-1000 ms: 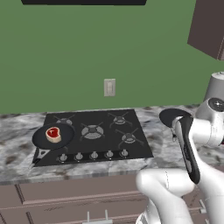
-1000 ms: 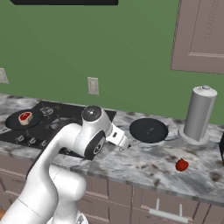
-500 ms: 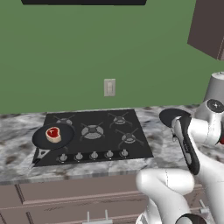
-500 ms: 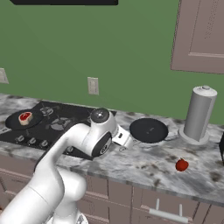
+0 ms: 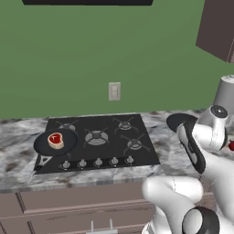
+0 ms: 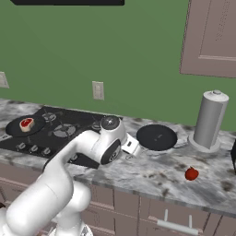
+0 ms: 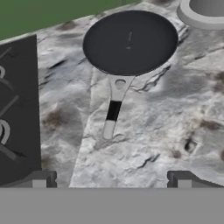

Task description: Place both pans onto different burners. Then place the bell pepper and the steak on different pans.

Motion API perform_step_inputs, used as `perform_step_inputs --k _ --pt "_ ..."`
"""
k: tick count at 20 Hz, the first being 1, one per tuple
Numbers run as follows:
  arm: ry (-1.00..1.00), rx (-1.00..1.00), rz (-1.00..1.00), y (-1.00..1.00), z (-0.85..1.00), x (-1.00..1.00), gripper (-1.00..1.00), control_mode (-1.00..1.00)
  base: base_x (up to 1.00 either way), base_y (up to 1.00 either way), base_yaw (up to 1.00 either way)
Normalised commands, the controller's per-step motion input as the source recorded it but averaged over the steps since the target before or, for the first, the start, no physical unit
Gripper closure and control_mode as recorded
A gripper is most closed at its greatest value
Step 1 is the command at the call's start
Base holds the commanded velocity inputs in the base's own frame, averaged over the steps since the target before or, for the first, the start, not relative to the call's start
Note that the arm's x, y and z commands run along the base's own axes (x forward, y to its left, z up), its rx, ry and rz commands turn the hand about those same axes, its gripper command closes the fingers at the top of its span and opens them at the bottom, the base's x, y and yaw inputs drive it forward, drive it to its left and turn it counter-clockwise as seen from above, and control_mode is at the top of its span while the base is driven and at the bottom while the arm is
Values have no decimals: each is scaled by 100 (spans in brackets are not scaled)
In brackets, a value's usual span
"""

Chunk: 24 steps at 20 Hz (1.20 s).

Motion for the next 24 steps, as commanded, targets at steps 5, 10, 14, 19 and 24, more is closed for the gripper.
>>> perform_step_inputs --k 5,10,14,19,24 --pt "5 3 0 -4 -26 25 -100 -100 0 0 0" --pt "3 2 0 -5 -19 25 -100 -100 0 0 0" --pt "1 1 0 -8 -16 23 -100 -100 0 0 0" --pt "1 0 0 -9 -18 21 -100 -100 0 0 0" --pt "1 0 0 -7 -19 21 -100 -100 0 0 0"
